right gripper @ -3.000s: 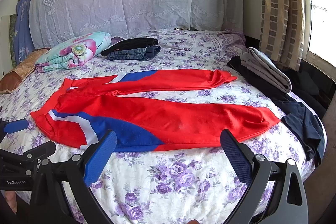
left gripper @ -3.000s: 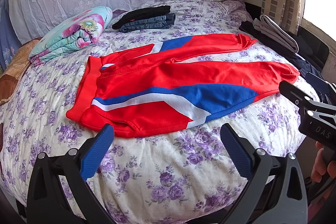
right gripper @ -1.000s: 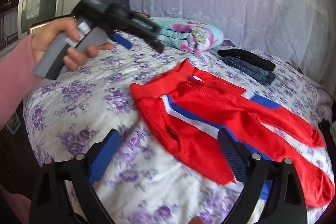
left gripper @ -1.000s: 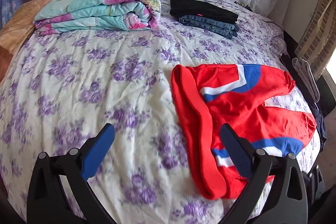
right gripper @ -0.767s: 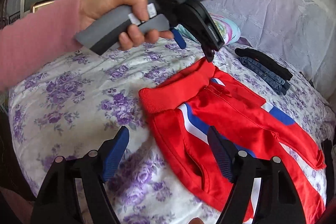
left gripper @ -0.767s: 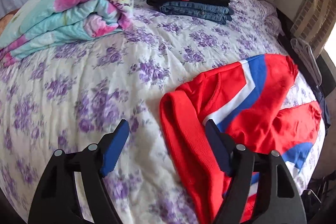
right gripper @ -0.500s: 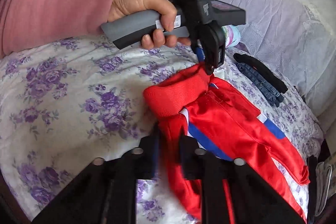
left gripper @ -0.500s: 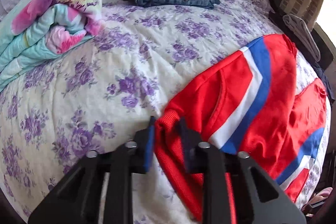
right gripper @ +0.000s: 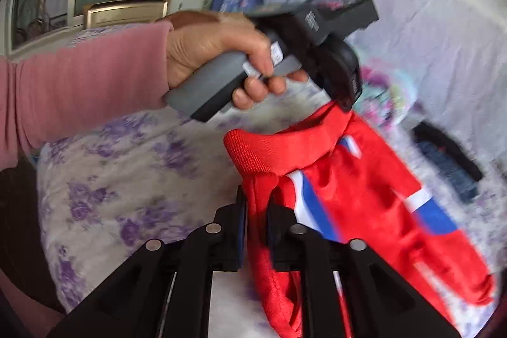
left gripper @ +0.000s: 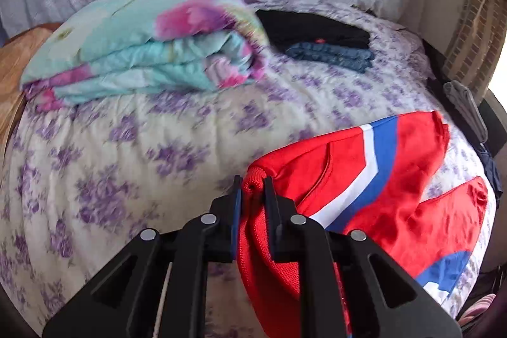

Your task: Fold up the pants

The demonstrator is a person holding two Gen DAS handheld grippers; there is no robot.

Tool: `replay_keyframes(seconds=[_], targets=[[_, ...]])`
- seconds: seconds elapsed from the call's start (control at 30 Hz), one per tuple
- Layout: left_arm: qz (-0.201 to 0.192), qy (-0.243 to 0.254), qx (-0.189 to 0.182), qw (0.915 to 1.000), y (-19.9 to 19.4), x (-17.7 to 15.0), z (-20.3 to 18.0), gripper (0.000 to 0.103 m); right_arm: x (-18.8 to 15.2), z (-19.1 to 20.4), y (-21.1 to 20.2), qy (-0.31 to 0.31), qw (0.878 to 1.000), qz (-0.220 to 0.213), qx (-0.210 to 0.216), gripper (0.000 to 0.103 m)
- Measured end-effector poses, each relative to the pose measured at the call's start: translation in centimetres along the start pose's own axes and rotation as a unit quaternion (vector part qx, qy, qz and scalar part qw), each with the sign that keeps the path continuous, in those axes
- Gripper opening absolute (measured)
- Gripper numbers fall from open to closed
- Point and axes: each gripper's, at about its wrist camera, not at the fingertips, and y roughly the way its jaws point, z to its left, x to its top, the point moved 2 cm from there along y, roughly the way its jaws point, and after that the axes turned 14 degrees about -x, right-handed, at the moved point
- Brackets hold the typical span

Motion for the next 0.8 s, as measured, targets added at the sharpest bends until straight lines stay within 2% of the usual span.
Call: replay_keyframes(seconds=[0.03, 0.07, 0.1, 0.13, 0.2, 0.23, 0.3, 0.37, 0.4, 0.47, 0.53, 0.57, 0.6, 0.63, 0.67, 0.7, 0.73, 0.8], targets=[[0.011, -0.013, 0.019, 0.9997, 0.7, -1.0, 1.3, 0.021, -0.5, 0.5, 0.7, 0.005, 0.999, 0.024, 0.025, 0.038], [0.021, -0.025, 0.045, 0.9985, 1.1, -1.9, 2.6, 0.024, -0.9, 0.8, 0.5, 0.013, 0.999, 0.034, 0.04, 0.055], [0.024, -0.031, 0.059, 0.9975, 1.0, -2.6, 3.4, 0.03, -1.1, 0.4, -0.2, 0.027, 0.998, 0.031, 0.051, 0.056], [0.02, -0.037, 0.071, 0.9966, 0.3, -3.0, 4.1, 0.03, -1.2, -0.4, -0.9, 0.037, 0.998, 0.022, 0.055, 0.056], [-0.005, -0.038, 0.088, 0.9954, -2.1, -3.1, 4.1, 0.029, -1.6, -3.3, -3.1, 0.07, 0.997, -0.002, 0.029, 0.065], [-0.021, -0.036, 0.081, 0.9959, -3.3, -2.9, 3.5, 0.032, -2.0, -4.8, -4.3, 0.093, 0.996, -0.012, 0.008, 0.065], [-0.045, -0.029, 0.049, 0.9974, -5.3, -2.7, 1.2, 0.044, -2.8, -9.0, -5.2, 0.146, 0.989, -0.016, -0.037, 0.065], [-0.054, -0.003, -0.009, 0.9985, -6.0, -2.8, -2.8, 0.053, -4.0, -13.3, -4.4, 0.206, 0.976, 0.009, -0.064, 0.065], [-0.05, 0.011, -0.035, 0.9981, -5.9, -3.1, -4.6, 0.06, -4.9, -15.2, -3.8, 0.237, 0.969, 0.024, -0.069, 0.061], [-0.025, 0.038, -0.088, 0.9951, -4.5, -4.4, -8.2, 0.066, -7.6, -18.5, -1.5, 0.277, 0.955, 0.081, -0.072, 0.057], [0.025, 0.045, -0.117, 0.9917, -2.2, -6.3, -10.2, 0.066, -11.3, -18.6, 0.5, 0.283, 0.941, 0.171, -0.065, 0.057], [0.062, 0.044, -0.126, 0.989, -0.7, -7.8, -10.6, 0.066, -12.8, -18.1, 0.9, 0.28, 0.938, 0.196, -0.051, 0.057], [0.098, 0.042, -0.124, 0.9865, 0.5, -9.3, -10.7, 0.065, -13.5, -17.6, -0.2, 0.265, 0.946, 0.179, -0.046, 0.056], [0.114, 0.052, -0.111, 0.9859, 1.1, -10.5, -10.6, 0.065, -13.8, -17.2, -1.2, 0.238, 0.953, 0.18, -0.045, 0.056], [0.102, 0.09, -0.093, 0.9863, 0.6, -11.1, -11.0, 0.066, -13.9, -17.3, -1.7, 0.221, 0.956, 0.189, -0.04, 0.056], [0.114, 0.114, -0.08, 0.9837, 0.1, -11.3, -11.3, 0.066, -13.8, -17.7, -2.5, 0.214, 0.957, 0.192, -0.035, 0.056], [0.118, 0.114, -0.075, 0.9835, -0.3, -11.1, -11.2, 0.066, -13.7, -18.3, -3.3, 0.215, 0.957, 0.191, -0.03, 0.056], [0.103, 0.099, -0.08, 0.9865, -1.9, -9.8, -10.8, 0.067, -12.9, -19.6, -3.9, 0.221, 0.96, 0.172, -0.032, 0.061]])
